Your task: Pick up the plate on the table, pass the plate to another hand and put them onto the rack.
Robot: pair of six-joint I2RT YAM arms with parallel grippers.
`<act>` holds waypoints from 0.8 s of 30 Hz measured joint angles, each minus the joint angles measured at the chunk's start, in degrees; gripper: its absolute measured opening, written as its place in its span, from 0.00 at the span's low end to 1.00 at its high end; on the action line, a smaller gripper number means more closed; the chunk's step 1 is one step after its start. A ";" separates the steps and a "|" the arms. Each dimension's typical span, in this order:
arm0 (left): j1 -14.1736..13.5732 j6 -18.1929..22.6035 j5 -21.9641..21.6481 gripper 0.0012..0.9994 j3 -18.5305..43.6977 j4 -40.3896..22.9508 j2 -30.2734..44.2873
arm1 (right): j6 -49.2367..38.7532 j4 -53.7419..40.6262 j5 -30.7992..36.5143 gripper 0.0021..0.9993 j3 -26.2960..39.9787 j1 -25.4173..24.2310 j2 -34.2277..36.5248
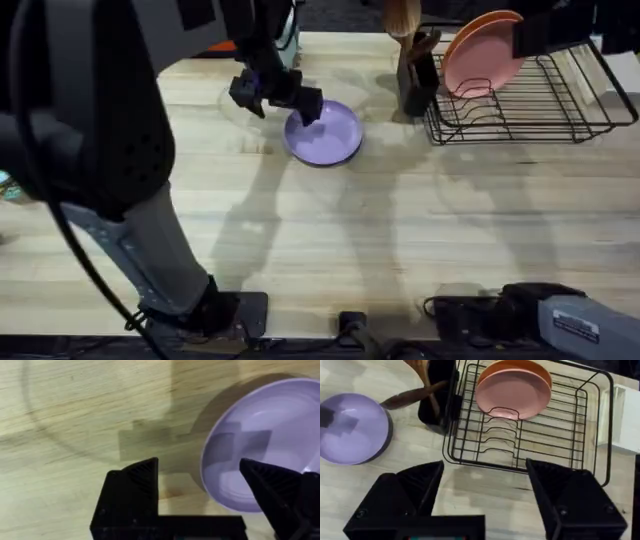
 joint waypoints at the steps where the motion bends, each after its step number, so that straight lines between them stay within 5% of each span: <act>1: 0.00 0.00 -0.09 1.00 0.00 0.18 0.58 | 0.01 -0.02 0.00 0.99 0.00 0.00 0.00; 24: 0.11 0.00 -0.39 0.99 1.49 -0.07 5.05 | -0.01 0.00 0.00 0.99 0.00 0.00 0.00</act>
